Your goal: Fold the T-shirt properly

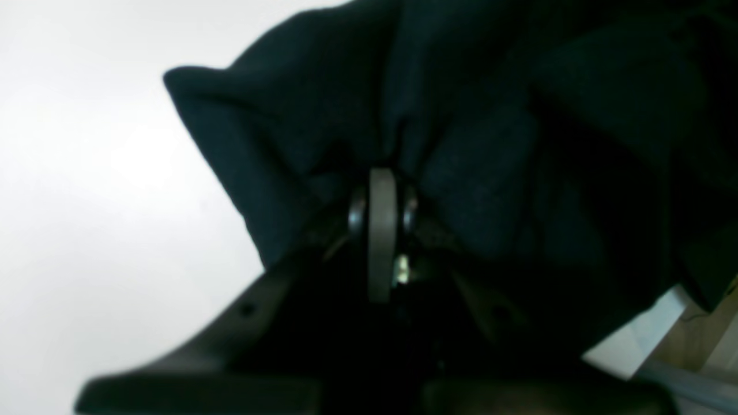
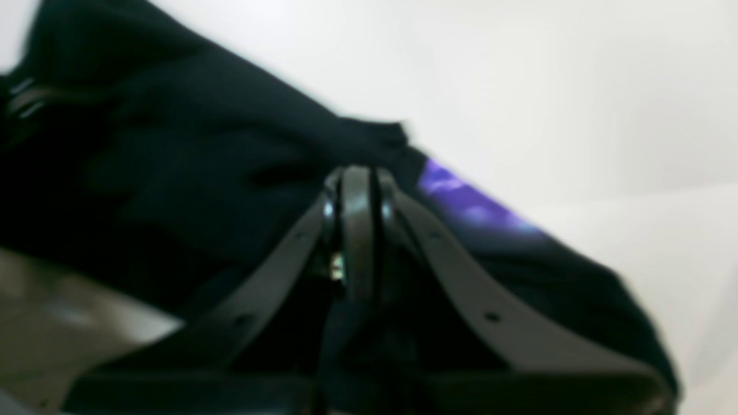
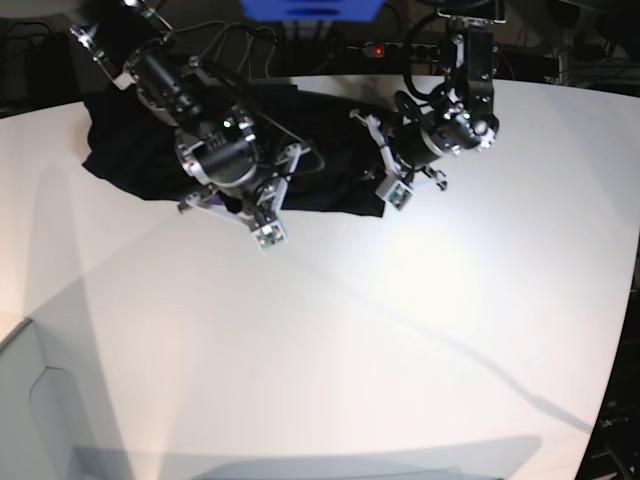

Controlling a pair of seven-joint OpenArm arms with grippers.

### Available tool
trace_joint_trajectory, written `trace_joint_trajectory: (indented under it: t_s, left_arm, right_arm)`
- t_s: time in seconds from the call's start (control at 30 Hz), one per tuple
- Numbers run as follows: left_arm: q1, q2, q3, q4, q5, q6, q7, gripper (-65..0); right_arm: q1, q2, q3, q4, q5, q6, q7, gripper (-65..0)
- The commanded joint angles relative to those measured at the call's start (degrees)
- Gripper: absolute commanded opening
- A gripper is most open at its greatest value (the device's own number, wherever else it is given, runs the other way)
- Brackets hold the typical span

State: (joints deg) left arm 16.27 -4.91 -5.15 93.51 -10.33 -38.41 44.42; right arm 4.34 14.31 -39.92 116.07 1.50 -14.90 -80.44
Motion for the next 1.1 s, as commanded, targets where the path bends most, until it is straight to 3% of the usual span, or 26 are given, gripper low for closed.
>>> trace_joint_trajectory:
  t_s: [0.0,0.17,0.47,0.8,1.07]
  left_arm:
    - [0.74,-0.06,0.27,-0.9,3.43,0.04,4.41,-65.0]
    - [0.83,-0.06,0.27,-0.64,3.34,0.04,4.41,-65.0]
    - [0.74,-0.06,0.27,-0.72,3.43,0.04,4.41,-65.0]
    - [0.74,-0.06,0.27,-0.72,3.43,0.04,4.41,-65.0]
    - [0.74,-0.06,0.18,-0.72,3.43,0.04,4.41,-65.0]
  right_arm:
    - [0.45,-1.16,-0.03,0.54,-0.31,-0.53,1.28,-64.8]
    - [-2.36,-5.91,0.05,-2.01,-0.4,-0.27,10.07,-64.8]
    - [-2.45,-13.82,-0.56,-7.98,-0.31,-0.18,10.6,-64.8]
    - [-2.71,-14.26,-3.64,-15.81,-0.49,-0.45,10.33,-64.8]
    - [-2.62,-11.27,-2.41,-15.37,-1.19,-0.62,5.24,-64.8]
